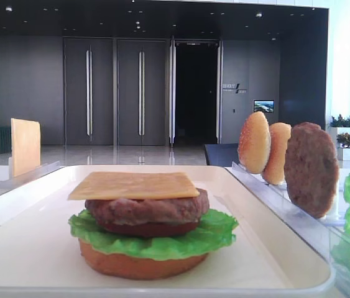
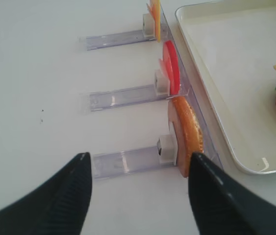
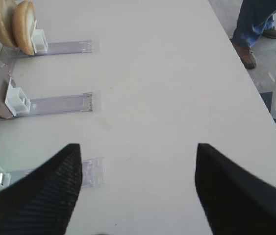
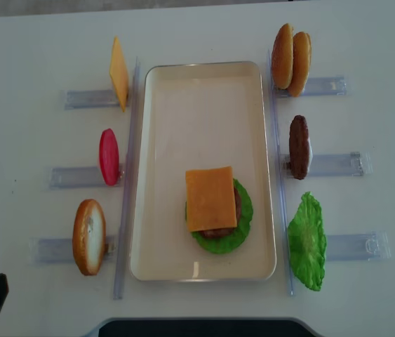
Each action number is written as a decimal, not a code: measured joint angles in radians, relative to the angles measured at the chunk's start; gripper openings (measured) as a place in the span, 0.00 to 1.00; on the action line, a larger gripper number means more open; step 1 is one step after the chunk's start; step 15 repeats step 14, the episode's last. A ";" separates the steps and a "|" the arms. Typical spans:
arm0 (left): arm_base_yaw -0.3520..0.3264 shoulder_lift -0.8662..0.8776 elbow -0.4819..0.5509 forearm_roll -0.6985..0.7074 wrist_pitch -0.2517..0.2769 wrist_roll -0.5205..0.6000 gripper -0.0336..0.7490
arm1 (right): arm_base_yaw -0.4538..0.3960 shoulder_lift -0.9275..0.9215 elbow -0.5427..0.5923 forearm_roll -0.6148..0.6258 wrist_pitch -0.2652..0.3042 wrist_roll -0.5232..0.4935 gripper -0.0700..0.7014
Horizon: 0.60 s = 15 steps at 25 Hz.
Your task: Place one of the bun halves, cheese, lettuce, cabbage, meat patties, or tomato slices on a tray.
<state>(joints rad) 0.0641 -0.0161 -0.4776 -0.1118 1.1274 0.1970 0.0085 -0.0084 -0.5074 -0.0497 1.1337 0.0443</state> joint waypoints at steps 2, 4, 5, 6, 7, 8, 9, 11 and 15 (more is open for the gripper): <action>0.000 0.000 0.000 0.000 0.000 0.000 0.64 | 0.000 0.000 0.000 0.000 0.000 0.000 0.70; 0.000 0.000 0.000 0.000 0.000 0.000 0.64 | 0.000 0.000 0.000 0.000 0.000 0.000 0.70; 0.000 0.000 0.000 0.000 0.000 0.000 0.64 | 0.000 0.000 0.000 0.000 0.000 0.000 0.70; 0.000 0.000 0.000 0.000 -0.001 0.000 0.64 | 0.000 0.000 0.000 0.000 0.000 0.000 0.70; 0.000 0.000 0.000 0.000 -0.001 0.000 0.64 | 0.000 0.000 0.000 0.000 0.000 0.000 0.70; 0.000 0.000 0.000 0.000 -0.001 0.000 0.64 | 0.000 0.000 0.000 0.000 0.000 0.000 0.70; 0.000 0.000 0.000 0.000 -0.001 0.000 0.64 | 0.000 0.000 0.000 0.000 0.000 0.000 0.70; 0.000 0.000 0.000 0.000 -0.001 0.000 0.64 | 0.000 0.000 0.000 0.000 0.000 0.000 0.70; 0.000 0.000 0.000 0.000 -0.001 0.000 0.64 | 0.000 0.000 0.000 0.000 0.000 0.000 0.70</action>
